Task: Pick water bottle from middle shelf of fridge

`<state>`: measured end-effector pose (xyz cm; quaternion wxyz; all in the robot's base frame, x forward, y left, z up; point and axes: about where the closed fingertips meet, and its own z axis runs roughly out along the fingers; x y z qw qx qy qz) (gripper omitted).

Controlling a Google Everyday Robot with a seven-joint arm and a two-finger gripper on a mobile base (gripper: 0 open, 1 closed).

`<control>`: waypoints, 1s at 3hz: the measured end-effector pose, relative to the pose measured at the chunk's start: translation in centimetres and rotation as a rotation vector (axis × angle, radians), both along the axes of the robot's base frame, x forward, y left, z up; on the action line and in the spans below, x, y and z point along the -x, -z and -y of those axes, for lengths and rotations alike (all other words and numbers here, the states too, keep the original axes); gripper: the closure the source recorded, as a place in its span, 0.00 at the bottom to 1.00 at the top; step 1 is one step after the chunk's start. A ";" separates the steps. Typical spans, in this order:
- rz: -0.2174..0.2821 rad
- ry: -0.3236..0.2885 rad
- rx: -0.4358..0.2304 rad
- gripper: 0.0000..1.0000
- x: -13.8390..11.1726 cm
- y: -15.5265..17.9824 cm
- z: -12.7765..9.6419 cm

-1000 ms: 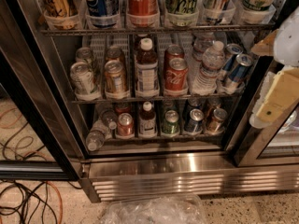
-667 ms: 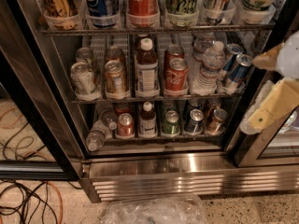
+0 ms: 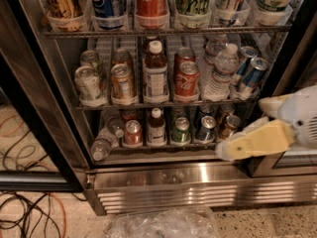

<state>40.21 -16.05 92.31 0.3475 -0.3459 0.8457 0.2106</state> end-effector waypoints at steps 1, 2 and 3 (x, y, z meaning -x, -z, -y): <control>0.054 0.110 -0.125 0.00 1.0 1.0 -2.6; 0.129 0.240 -0.280 0.00 -1.5 -1.5 -4.6; 0.167 0.308 -0.349 0.00 -3.1 -3.4 -4.7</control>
Offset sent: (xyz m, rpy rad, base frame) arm 0.0639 0.0638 0.0656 0.5656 -0.2258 -0.4620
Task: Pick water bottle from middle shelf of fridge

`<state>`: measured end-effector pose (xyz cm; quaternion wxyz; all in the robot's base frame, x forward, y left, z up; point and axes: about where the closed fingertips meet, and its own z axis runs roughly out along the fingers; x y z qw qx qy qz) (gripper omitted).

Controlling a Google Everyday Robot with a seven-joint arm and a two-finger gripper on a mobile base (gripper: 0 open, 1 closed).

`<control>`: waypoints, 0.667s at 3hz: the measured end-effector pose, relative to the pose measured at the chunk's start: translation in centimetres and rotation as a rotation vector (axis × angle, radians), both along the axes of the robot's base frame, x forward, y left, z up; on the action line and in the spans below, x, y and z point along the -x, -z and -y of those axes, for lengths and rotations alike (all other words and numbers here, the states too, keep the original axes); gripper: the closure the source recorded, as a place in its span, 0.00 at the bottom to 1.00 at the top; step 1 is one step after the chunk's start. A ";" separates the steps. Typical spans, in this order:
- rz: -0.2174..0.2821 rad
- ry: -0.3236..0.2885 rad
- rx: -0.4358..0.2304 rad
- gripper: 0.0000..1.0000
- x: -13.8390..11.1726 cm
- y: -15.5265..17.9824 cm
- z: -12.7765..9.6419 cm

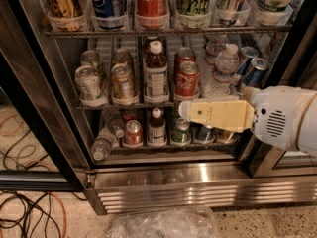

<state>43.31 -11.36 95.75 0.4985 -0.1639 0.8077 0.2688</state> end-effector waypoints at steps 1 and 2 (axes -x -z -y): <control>0.000 0.000 0.000 0.00 0.0 0.0 0.0; -0.001 0.031 0.010 0.00 -0.3 -0.1 -0.1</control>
Offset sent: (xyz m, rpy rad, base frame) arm 0.0088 -0.0018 -0.0022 -0.0155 0.0114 -0.0861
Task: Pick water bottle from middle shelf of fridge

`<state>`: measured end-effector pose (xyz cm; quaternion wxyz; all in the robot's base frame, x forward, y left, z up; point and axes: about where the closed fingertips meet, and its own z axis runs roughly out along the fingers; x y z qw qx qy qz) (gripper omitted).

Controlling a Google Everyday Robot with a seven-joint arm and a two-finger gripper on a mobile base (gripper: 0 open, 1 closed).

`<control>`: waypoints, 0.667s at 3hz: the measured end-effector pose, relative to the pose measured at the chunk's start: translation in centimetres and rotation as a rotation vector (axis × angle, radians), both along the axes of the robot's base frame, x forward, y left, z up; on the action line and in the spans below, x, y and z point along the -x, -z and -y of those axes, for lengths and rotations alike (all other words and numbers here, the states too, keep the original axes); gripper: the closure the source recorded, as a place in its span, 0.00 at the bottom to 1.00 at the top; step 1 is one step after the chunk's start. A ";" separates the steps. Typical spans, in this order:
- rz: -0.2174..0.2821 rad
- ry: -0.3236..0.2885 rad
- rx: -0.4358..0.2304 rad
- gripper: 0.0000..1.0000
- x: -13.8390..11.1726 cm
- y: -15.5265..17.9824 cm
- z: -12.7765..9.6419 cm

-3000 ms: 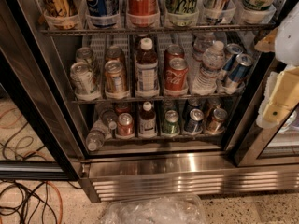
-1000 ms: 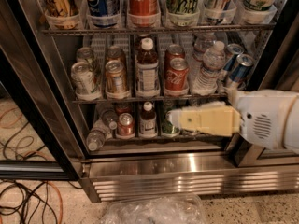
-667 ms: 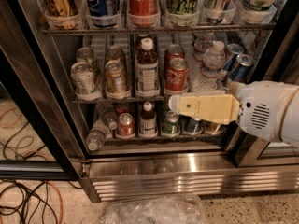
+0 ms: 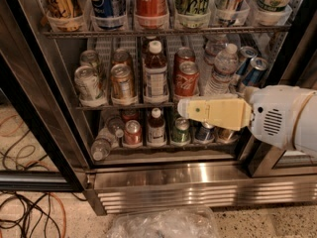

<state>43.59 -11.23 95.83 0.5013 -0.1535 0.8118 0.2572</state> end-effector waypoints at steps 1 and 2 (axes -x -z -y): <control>0.058 0.068 0.086 0.00 -0.5 0.9 0.2; 0.199 0.170 0.161 0.00 -3.0 -0.4 2.4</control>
Offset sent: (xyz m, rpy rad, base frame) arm 0.0456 -0.0644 0.0090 -0.5459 -0.6026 -0.2294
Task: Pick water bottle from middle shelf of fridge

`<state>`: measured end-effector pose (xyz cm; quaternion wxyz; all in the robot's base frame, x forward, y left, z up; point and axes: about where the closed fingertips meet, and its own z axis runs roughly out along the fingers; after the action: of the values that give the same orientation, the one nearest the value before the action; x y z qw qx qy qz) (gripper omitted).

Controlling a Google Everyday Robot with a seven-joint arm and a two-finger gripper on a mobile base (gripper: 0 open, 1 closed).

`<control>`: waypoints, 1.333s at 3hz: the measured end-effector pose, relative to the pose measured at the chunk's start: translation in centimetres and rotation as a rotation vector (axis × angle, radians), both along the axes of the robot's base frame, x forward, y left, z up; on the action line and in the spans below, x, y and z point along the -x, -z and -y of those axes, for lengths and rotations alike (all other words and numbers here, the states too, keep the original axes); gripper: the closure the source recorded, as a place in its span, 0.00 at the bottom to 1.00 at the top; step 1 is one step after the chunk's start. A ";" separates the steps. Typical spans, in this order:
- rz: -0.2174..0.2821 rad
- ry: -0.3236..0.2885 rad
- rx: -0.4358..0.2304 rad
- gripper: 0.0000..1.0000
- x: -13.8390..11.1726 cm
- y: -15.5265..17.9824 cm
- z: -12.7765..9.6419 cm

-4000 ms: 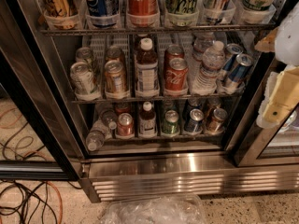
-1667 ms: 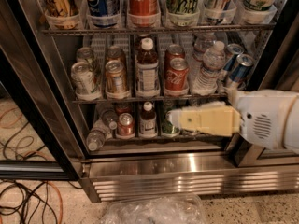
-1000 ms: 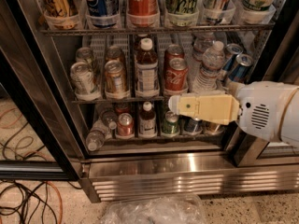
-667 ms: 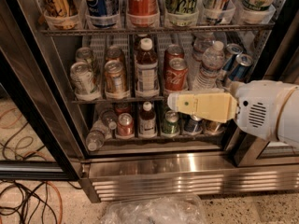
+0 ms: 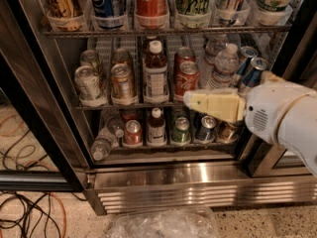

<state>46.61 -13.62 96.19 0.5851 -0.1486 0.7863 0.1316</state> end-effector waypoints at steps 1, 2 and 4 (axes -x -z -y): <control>0.134 0.041 0.036 0.00 -2.2 -1.7 2.6; 0.247 0.042 0.098 0.00 -3.5 -1.2 4.9; 0.277 0.009 0.118 0.00 -3.8 -0.2 4.6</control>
Offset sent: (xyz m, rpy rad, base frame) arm 0.0413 -0.0794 -0.0128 -0.2384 -0.4170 -0.0287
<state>50.45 -18.20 96.43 0.6790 -0.1959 0.7050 0.0606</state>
